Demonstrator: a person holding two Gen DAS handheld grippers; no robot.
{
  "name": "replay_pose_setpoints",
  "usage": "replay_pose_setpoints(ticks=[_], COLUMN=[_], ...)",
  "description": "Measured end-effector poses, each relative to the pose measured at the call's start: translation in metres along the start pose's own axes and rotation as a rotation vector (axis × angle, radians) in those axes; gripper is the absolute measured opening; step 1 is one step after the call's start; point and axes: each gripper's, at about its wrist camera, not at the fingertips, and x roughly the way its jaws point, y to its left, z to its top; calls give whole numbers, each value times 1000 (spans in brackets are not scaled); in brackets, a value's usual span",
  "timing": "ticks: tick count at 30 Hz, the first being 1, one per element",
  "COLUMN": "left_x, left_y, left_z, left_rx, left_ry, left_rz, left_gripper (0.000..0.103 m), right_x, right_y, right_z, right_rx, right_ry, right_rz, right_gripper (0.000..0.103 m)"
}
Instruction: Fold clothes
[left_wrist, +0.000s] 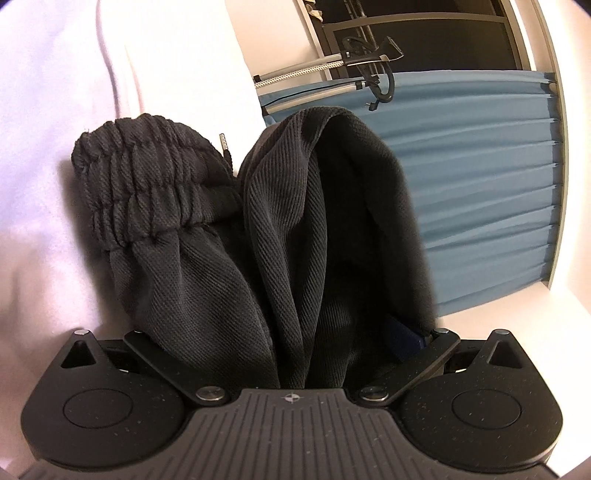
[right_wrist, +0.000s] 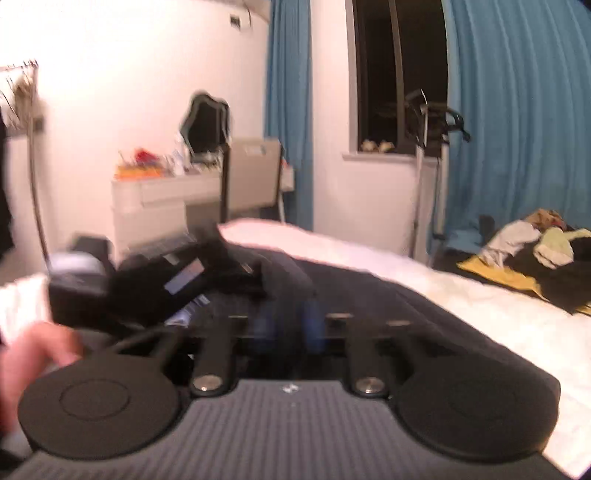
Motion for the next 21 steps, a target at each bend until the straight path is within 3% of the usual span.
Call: replay_pose_setpoints(ticks=[5, 8, 13, 16, 21], left_x=[-1, 1, 8, 9, 8], left_y=[1, 1, -4, -4, 6], left_z=[-2, -2, 0, 1, 6], left_rx=[15, 16, 30, 26, -62], left_ry=[6, 8, 9, 11, 16], left_rz=[-21, -25, -5, 0, -18], left_gripper=[103, 103, 103, 103, 103], right_x=[35, 46, 51, 40, 11], right_y=[-33, -39, 9, 33, 54], right_z=[-7, -13, -16, -18, -20], right_rx=[137, 154, -138, -300, -405], right_ry=[103, 133, 149, 106, 112], right_rz=[-86, -82, -51, -10, 124], right_gripper=[7, 7, 7, 7, 7])
